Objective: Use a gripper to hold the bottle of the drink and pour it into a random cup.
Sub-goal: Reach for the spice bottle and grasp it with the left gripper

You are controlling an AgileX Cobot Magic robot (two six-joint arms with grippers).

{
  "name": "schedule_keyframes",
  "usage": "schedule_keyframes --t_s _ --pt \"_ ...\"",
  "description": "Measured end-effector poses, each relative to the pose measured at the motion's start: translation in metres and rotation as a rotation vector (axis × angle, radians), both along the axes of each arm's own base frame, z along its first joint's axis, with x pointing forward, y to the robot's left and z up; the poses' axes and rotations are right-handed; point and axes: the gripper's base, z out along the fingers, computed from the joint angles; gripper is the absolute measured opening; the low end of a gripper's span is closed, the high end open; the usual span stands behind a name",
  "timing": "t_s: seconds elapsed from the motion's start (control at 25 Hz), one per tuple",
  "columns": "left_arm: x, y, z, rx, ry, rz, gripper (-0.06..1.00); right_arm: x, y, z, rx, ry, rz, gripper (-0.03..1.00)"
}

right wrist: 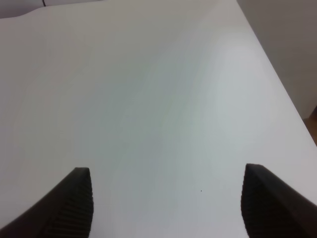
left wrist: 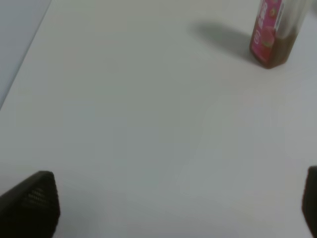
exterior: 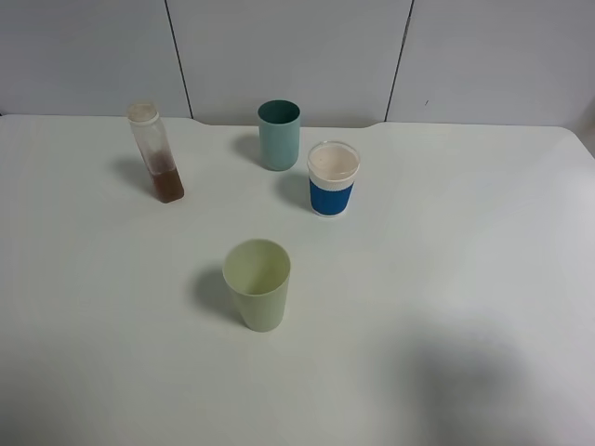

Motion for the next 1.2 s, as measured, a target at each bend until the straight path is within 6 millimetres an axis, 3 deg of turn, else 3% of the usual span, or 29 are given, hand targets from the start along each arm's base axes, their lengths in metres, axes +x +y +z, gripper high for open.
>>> schedule_keyframes --t_s 0.64,0.88,1.2 --pt "0.001 0.000 0.000 0.003 0.006 0.000 1.00 0.000 0.000 0.000 0.000 0.000 0.000 0.63" --pt "0.024 -0.002 0.001 -0.019 0.144 -0.013 1.00 0.000 0.000 0.000 0.000 0.000 0.000 0.63" --pt "0.058 -0.004 0.019 -0.035 0.148 -0.029 1.00 0.000 0.000 0.000 0.000 0.000 0.000 0.63"
